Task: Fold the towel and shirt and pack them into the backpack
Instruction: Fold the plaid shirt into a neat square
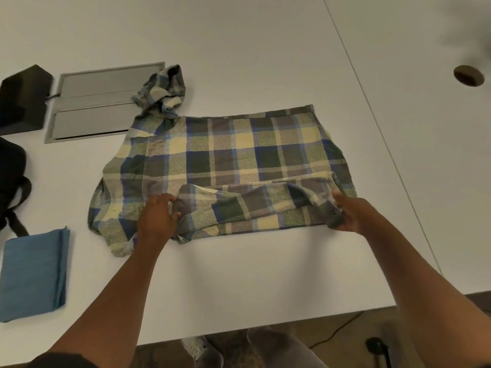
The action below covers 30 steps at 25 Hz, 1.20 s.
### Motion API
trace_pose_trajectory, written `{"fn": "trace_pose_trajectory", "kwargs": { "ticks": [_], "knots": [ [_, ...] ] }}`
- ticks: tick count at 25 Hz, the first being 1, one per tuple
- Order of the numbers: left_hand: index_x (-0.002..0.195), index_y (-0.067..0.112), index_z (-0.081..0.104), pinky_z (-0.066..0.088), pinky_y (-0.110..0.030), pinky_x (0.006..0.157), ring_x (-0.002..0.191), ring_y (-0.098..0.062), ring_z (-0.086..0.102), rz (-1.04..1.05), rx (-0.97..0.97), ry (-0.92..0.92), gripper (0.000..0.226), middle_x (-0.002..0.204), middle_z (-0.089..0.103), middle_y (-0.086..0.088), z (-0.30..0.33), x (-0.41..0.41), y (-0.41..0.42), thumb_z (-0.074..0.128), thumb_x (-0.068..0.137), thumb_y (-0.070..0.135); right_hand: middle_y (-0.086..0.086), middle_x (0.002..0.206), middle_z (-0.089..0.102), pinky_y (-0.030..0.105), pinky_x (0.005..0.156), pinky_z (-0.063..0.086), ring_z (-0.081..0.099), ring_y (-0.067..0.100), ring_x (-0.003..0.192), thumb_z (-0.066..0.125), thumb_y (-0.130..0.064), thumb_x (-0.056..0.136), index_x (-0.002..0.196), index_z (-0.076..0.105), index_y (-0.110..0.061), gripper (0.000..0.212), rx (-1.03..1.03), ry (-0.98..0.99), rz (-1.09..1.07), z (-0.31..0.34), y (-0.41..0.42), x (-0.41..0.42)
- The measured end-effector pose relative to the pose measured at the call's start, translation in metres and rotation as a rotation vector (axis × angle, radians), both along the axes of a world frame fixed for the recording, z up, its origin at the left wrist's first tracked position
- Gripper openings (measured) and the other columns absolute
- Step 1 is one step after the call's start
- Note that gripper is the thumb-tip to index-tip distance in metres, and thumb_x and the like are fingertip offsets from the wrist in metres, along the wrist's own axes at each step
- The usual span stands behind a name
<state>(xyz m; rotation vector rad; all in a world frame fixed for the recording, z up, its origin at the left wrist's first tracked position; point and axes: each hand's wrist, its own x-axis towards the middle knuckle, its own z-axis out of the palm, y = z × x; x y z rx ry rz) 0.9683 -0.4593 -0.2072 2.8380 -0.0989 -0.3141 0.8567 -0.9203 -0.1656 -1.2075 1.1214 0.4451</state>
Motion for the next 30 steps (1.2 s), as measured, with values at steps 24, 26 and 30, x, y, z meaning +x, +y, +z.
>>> {"fn": "trace_pose_trajectory", "kwargs": {
  "ticks": [24,26,30],
  "knots": [
    [0.150,0.012,0.033,0.044,-0.052,0.101,0.135,-0.038,0.042,0.018,-0.202,0.043,0.072,0.150,0.040,-0.016,-0.012,-0.017,0.004,0.070,0.089,0.021,0.008,0.106,0.064,0.027,0.072,0.048,0.063,0.026,0.094,0.062,-0.016,0.092,0.110,0.063,-0.016,0.018,-1.162,-0.326,0.596,-0.004,0.059,0.026],
    [0.152,0.015,0.032,0.047,-0.050,0.097,0.134,-0.037,0.044,0.001,-0.229,0.023,0.063,0.151,0.040,-0.014,-0.006,-0.010,0.003,0.061,0.096,0.023,0.002,0.082,0.067,0.019,0.058,0.037,0.065,0.019,0.076,0.058,-0.020,0.094,0.093,0.066,-0.019,0.007,-0.995,-0.401,0.739,-0.009,0.101,0.024],
    [0.147,0.011,0.042,0.045,-0.040,0.089,0.126,-0.036,0.053,-0.039,-0.249,0.028,0.047,0.145,0.048,-0.016,0.008,0.013,-0.005,0.050,0.102,0.024,-0.006,0.066,0.060,0.021,0.057,0.037,0.055,0.007,0.063,0.065,-0.027,0.091,0.080,0.059,-0.022,0.013,-0.696,-0.376,0.712,-0.021,0.163,0.023]
  ]
}}
